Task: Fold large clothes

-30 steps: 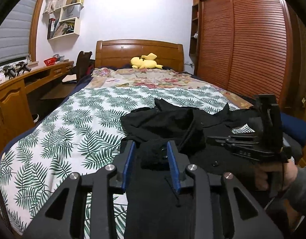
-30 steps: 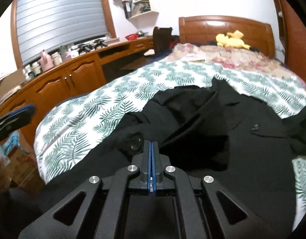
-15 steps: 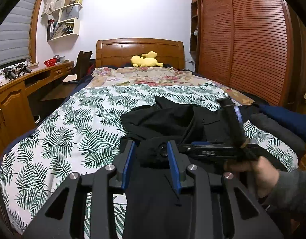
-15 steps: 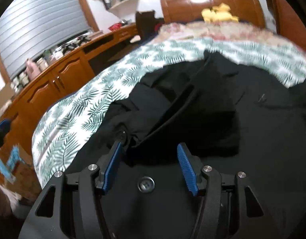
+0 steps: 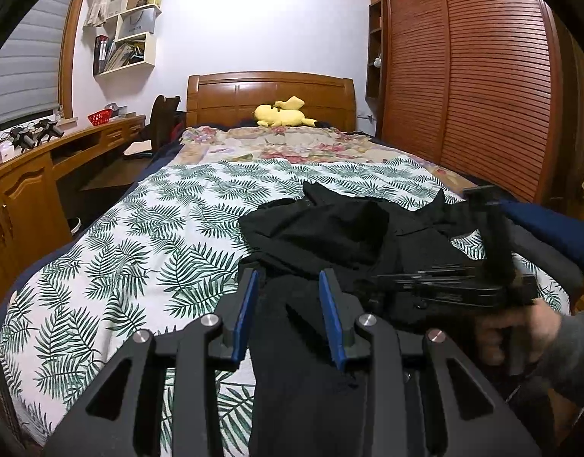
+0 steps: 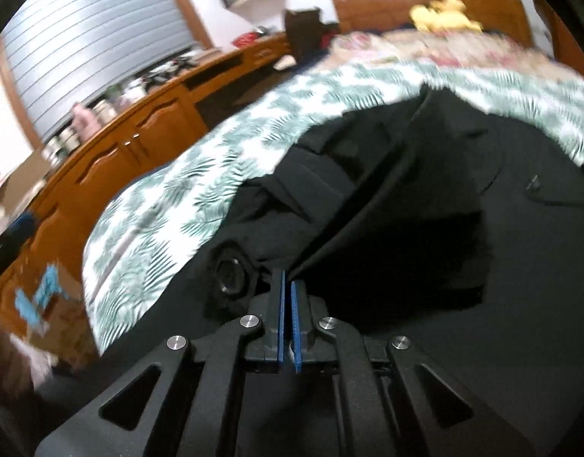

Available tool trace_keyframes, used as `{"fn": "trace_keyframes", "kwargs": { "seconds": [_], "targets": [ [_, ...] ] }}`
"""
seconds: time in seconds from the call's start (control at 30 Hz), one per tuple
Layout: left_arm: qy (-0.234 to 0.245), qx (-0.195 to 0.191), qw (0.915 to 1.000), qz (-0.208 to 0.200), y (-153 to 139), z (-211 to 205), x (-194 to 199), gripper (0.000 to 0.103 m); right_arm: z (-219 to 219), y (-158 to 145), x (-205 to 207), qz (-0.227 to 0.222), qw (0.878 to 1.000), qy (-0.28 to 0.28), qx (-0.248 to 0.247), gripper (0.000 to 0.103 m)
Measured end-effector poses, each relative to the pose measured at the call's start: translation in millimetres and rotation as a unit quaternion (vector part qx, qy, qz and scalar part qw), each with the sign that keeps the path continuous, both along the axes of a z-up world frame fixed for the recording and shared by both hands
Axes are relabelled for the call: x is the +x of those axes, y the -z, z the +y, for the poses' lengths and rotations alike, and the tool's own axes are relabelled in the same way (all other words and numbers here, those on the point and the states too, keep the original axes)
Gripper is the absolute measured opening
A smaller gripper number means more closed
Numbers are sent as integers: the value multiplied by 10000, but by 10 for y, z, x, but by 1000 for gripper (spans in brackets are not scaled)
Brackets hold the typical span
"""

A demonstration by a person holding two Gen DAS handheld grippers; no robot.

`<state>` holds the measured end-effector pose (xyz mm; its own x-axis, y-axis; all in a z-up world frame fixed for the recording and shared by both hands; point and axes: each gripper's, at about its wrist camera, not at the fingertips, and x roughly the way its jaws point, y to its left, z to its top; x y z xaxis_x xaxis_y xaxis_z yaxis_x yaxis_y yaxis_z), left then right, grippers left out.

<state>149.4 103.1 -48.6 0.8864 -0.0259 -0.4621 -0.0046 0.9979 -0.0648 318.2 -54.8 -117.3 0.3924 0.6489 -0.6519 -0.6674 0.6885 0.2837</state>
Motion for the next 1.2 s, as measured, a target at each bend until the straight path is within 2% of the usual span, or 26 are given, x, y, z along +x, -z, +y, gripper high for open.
{"fn": "trace_keyframes", "kwargs": {
  "seconds": [0.23,0.37,0.5,0.6,0.8,0.87,0.93,0.97,1.0,1.2],
  "targets": [
    [60,0,10000,-69,-30,-24,-40,32,-424,-350,-513,-324,9988,-293,-222,0],
    [106,16,9999,-59,-30,-52,-27,32,-641,-571,-716,-581,9974,-269,-323,0],
    [134,5,9999,-51,-34,-80,-6,32,-866,-628,-694,-909,9928,112,-777,0],
    [165,21,9999,-38,-26,-120,21,32,-1057,-555,-500,-921,9891,507,-1029,0],
    [192,138,9997,-18,-6,-247,85,32,-1265,-415,-172,-1239,9687,1317,-1699,1],
    [275,158,9995,20,7,-321,118,32,-1364,-400,-141,-1334,9650,1471,-1713,9],
    [350,163,9993,28,18,-400,144,32,-1483,-393,-173,-1339,9656,1560,-1591,46],
    [371,169,9992,27,22,-446,156,32,-1532,-372,-187,-1321,9656,1620,-1545,52],
    [389,177,9991,23,30,-498,171,32,-1565,-346,-211,-1339,9643,1664,-1569,56],
    [576,-11,9981,216,126,-780,318,32,-1805,-82,-198,-914,9682,1700,-1593,56]
  ]
}}
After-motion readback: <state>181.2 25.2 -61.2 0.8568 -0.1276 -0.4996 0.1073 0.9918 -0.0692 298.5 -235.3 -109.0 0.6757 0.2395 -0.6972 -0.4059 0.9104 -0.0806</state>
